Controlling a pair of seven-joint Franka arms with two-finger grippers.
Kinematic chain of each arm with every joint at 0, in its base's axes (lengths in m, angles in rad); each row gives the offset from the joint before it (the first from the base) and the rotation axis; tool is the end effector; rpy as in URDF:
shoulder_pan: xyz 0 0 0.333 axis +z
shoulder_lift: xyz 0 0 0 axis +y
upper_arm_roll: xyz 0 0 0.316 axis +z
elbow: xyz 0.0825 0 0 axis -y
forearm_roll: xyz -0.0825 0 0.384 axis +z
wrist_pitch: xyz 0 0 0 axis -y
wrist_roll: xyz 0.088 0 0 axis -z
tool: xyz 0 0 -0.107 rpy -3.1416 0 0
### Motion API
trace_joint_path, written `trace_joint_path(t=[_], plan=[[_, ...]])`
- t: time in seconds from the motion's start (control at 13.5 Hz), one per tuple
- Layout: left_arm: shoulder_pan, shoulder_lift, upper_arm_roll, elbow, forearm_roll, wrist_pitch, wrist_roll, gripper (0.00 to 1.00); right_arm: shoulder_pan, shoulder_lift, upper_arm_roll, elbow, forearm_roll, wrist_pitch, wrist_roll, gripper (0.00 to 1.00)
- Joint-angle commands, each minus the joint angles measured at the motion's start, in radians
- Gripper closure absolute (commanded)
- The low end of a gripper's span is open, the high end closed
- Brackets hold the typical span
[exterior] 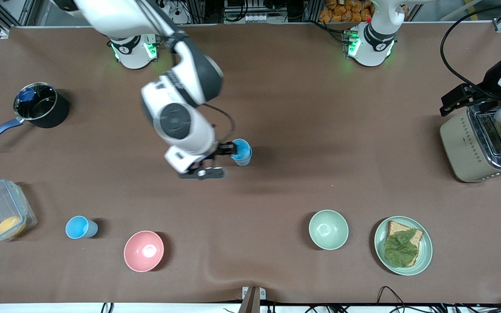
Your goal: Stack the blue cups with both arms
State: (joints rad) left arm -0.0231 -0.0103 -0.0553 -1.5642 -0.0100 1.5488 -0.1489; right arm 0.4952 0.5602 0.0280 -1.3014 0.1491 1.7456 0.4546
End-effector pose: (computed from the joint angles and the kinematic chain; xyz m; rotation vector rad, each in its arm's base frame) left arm 0.5475 -0.0443 0.6314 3.1308 0.1101 -0.0096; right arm 0.6058 0.3601 0.4106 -3.0421 -0.0466 0.2705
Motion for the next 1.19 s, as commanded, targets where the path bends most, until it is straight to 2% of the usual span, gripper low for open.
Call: trace_joint_path(t=[0.0, 0.15, 0.45, 0.67, 0.82, 1.11], plan=[[0.009, -0.005, -0.004, 0.000, -0.028, 0.008, 0.002, 0.00, -0.091, -0.149, 0.010, -0.189, -0.011, 0.006, -0.149, 0.00], [0.009, -0.005, -0.004, -0.002, -0.028, 0.019, 0.002, 0.00, -0.164, -0.218, 0.010, -0.283, -0.061, 0.014, -0.226, 0.00], [0.009, -0.004, -0.006, -0.004, -0.030, 0.021, 0.002, 0.00, -0.352, -0.284, 0.010, -0.383, -0.115, 0.017, -0.353, 0.00], [0.008, -0.004, -0.006, -0.002, -0.030, 0.021, 0.002, 0.00, -0.505, -0.387, 0.012, -0.522, -0.140, 0.107, -0.479, 0.00], [0.008, -0.005, -0.005, 0.000, -0.030, 0.021, 0.002, 0.00, -0.543, -0.454, 0.012, -0.582, -0.138, 0.126, -0.514, 0.00], [0.002, -0.004, -0.004, 0.003, -0.016, 0.021, 0.002, 0.00, -0.540, -0.591, 0.015, -0.567, -0.141, 0.088, -0.530, 0.00]])
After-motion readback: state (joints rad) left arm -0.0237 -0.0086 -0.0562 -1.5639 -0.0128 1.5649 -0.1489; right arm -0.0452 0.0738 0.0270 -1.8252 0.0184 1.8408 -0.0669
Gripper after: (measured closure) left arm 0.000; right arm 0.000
